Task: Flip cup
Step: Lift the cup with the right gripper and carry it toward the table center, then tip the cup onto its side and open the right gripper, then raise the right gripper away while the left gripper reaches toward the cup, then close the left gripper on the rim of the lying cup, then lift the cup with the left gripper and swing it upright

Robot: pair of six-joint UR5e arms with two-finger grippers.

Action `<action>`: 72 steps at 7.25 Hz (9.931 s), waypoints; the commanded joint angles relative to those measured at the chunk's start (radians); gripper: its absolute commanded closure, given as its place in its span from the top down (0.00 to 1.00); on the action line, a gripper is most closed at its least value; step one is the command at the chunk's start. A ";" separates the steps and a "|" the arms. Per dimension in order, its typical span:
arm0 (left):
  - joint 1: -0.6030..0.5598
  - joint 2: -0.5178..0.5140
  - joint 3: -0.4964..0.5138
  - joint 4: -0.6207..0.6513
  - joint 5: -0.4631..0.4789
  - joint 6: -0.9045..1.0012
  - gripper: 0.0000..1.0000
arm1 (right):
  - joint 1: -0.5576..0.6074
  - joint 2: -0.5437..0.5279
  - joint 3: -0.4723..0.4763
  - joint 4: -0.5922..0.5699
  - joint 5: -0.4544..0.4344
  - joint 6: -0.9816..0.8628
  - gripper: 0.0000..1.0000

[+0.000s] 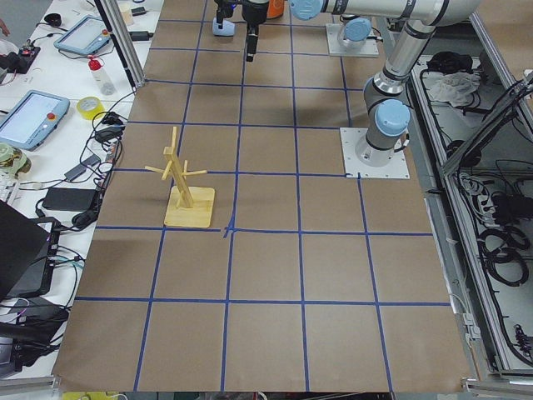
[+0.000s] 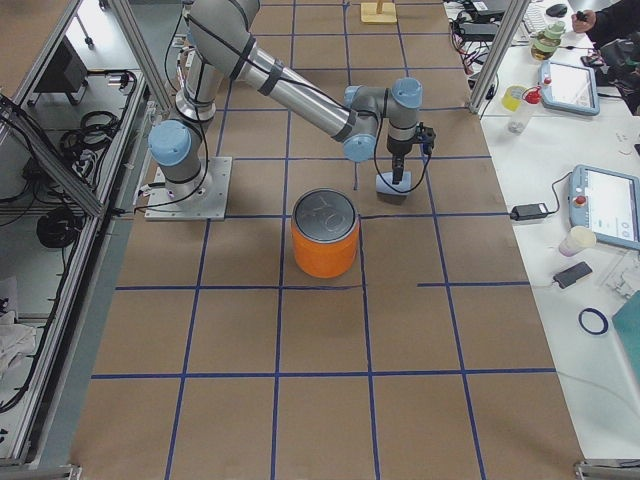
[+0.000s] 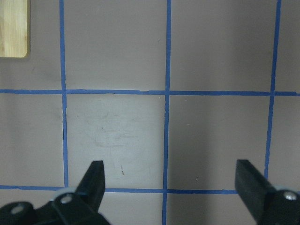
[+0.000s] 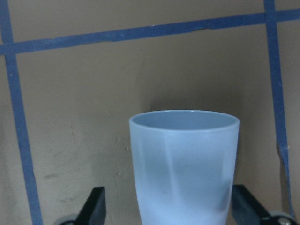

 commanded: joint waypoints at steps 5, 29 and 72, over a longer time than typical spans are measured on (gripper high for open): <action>-0.002 0.000 0.000 0.000 0.002 0.000 1.00 | -0.013 0.019 -0.015 0.003 0.017 0.007 0.38; 0.000 0.000 0.000 0.000 0.000 0.002 1.00 | 0.501 -0.131 0.098 -0.127 0.221 -1.151 1.00; -0.011 -0.498 0.054 0.442 -0.053 0.134 0.00 | 0.188 -0.497 -0.184 0.674 0.072 0.142 1.00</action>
